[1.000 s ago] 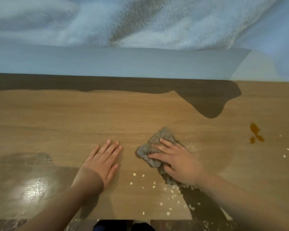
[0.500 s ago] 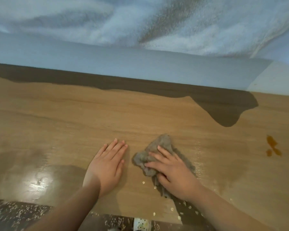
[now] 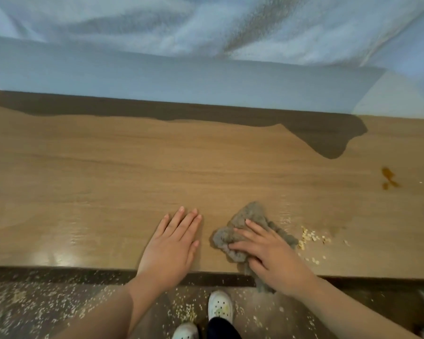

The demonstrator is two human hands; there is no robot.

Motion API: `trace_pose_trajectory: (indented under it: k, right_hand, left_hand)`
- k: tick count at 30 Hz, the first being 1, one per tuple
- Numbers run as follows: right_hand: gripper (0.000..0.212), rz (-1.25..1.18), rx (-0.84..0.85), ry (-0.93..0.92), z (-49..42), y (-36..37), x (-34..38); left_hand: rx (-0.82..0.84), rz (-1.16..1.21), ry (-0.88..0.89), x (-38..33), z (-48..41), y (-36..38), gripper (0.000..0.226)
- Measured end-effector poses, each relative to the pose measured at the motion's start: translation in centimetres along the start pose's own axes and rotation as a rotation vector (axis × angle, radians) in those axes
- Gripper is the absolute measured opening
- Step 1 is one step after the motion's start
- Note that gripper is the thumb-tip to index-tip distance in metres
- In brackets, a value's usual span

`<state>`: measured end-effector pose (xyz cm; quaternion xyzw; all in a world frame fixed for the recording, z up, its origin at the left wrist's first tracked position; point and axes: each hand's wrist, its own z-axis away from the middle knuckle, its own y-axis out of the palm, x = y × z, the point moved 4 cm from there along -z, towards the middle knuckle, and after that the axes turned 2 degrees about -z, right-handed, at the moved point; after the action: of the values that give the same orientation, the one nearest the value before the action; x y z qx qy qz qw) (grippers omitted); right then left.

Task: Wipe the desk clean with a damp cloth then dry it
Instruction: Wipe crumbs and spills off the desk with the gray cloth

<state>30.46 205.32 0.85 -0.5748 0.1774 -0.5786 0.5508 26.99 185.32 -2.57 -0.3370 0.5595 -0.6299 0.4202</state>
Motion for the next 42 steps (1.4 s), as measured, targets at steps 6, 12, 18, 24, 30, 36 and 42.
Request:
trace_pose_trajectory:
  k: [6,12,18,24,30,36,42]
  right_hand:
    - [0.045,-0.016,-0.306,0.362,-3.8,-0.2,1.0]
    - [0.047,0.129,-0.250,0.158,1.9,3.1,2.8]
    - [0.045,0.026,-0.370,0.427,-1.2,0.9,1.4]
    - [0.040,0.053,-0.290,0.101,3.9,3.4,2.7]
    - [0.036,-0.226,-0.741,0.262,8.4,-3.5,-3.2]
    - [0.041,-0.107,-0.705,0.778,10.7,-7.2,-14.9]
    - [0.039,0.108,-0.527,0.468,7.2,-2.4,-11.0]
  left_hand:
    - [0.003,0.024,0.056,-0.5,0.2,-0.5,0.066]
    - [0.008,0.042,0.060,-0.5,0.1,0.0,0.065]
    - [0.016,0.041,0.016,-1.0,0.3,0.1,0.065]
    - [0.014,0.012,-0.081,-2.6,0.3,-0.2,0.066]
    - [0.048,-0.002,-0.047,-8.1,-1.4,-0.5,0.057]
    - [-0.005,0.050,-0.197,-8.7,-3.0,-0.4,0.055]
    - [-0.047,0.059,-0.291,-9.4,-3.4,-0.3,0.055]
